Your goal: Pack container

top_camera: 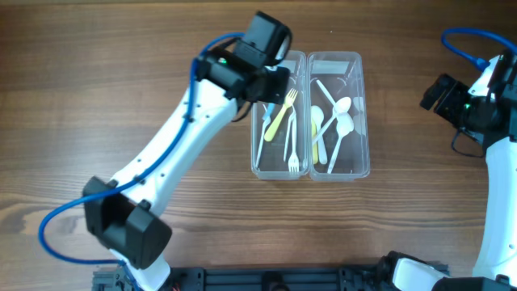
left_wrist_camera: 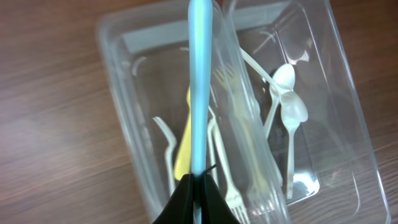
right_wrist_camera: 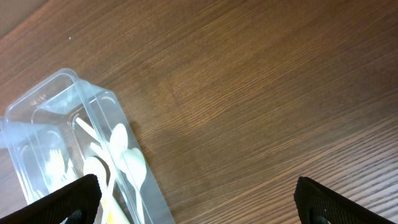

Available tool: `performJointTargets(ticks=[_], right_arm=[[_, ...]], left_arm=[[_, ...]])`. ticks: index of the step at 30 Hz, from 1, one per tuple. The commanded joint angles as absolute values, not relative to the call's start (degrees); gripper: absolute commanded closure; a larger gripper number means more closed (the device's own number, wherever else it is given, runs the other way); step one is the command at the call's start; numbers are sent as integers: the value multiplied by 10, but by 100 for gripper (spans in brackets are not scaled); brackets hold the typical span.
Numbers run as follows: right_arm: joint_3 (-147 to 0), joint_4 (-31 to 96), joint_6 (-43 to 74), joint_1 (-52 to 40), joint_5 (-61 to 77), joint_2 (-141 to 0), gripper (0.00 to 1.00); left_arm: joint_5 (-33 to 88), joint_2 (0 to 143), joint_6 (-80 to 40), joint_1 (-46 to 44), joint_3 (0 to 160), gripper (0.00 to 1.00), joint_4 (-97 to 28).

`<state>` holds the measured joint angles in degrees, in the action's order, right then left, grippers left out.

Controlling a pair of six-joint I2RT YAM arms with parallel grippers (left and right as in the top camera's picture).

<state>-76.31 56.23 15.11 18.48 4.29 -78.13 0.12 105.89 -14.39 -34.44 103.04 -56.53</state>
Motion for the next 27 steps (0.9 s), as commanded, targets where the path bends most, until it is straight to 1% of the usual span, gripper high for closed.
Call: performJointTargets(ticks=[1, 3, 4, 5, 6, 7, 8, 9, 10, 14, 20, 24, 27], right_arm=[[-761, 562, 152, 186, 47, -782, 1], [-761, 562, 152, 186, 47, -782, 0], [-761, 562, 152, 186, 47, -782, 0], [-761, 562, 152, 186, 47, -782, 0], [-761, 562, 152, 186, 47, -782, 0], [-761, 562, 152, 186, 47, -782, 0], [-761, 562, 152, 186, 47, -782, 0], [-761, 562, 152, 186, 47, -782, 0], [-761, 562, 152, 186, 47, -782, 0], [-761, 562, 152, 186, 47, -782, 0], [-761, 562, 152, 186, 47, -782, 0], [-761, 562, 152, 186, 47, -782, 0], [-761, 562, 152, 186, 47, -782, 0]], left_arm=[[5, 1113, -185, -370, 1028, 96, -549], [6, 1138, -199, -377, 1028, 96, -546], [6, 1147, -200, -379, 1028, 93, -542], [6, 1151, -200, -380, 1028, 86, -539], [6, 1152, -200, -380, 1028, 83, -535], [6, 1151, -201, -380, 1028, 74, -533], [6, 1146, -200, -380, 1028, 59, -533], [6, 1139, -200, -379, 1028, 55, -535], [6, 1127, -200, -376, 1029, 52, -538], [-9, 1052, -197, -349, 1029, 51, -564], [-116, 893, -106, -291, 1029, 52, -642], [-210, 791, -104, -256, 1029, 53, -727], [-217, 739, -110, -240, 1029, 51, -791]])
